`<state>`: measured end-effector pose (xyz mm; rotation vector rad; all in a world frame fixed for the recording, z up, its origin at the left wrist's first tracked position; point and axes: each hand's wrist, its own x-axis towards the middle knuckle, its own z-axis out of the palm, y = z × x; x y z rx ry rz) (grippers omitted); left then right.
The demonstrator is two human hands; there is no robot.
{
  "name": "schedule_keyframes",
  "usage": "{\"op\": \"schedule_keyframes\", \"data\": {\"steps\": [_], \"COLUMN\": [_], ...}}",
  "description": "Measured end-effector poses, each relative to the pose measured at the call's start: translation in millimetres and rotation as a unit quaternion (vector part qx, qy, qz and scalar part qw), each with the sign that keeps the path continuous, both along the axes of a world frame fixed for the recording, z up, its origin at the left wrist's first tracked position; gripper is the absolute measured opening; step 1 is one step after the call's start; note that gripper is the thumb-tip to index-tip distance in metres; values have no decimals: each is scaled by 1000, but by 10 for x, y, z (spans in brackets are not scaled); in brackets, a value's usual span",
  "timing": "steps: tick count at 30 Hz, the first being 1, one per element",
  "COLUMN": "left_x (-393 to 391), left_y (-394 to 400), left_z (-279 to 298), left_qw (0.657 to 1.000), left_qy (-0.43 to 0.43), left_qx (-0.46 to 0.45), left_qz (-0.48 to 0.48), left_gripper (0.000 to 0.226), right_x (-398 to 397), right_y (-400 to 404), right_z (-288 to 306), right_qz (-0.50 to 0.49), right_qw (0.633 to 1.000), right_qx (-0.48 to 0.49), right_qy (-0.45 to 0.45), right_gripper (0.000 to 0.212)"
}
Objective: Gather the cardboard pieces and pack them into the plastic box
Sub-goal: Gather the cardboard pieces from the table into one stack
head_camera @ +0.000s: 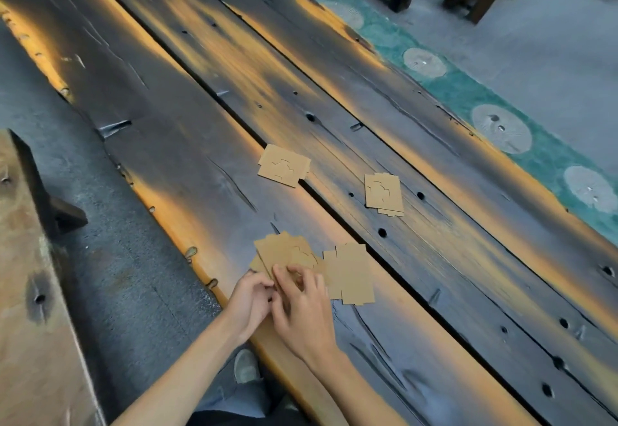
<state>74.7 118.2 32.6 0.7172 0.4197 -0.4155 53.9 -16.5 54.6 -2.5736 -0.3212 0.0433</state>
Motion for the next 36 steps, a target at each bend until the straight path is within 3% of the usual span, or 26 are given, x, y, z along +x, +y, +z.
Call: {"op": "schedule_keyframes", "data": {"steps": [3, 10, 14, 18, 22, 28, 32, 36], "left_x": [-117, -330, -417, -438, -474, -597, -658, -659], "left_y": [-96, -337, -424, -384, -348, -346, -361, -427], "left_z": [36, -43, -76, -107, -84, -137, -197, -242], "left_qw": [999, 997, 990, 984, 980, 975, 972, 969], "left_qy": [-14, 68, 113, 134, 138, 139, 144, 151], "left_qx": [17, 36, 54, 95, 120, 144, 151, 156], "left_qz": [-29, 23, 58, 72, 84, 95, 106, 117], "left_gripper": [21, 52, 46, 29, 27, 24, 28, 29], "right_x": [-113, -370, -409, -22, 472, 689, 684, 720], "right_y": [-110, -334, -532, -975, -1446, -1583, -1486, -1491], "right_z": [15, -5, -113, -307, -577, -866, -970, -1021], "right_qz": [13, 2, 19, -158, -274, -298, -315, -333], "right_qw": [1000, 997, 989, 961, 937, 913, 912, 902], "right_qx": [15, 62, 130, 214, 103, -7, -32, 11], "right_qy": [8, 34, 66, 77, 192, 280, 262, 275], "right_gripper": [50, 57, 47, 26, 51, 101, 103, 104]}}
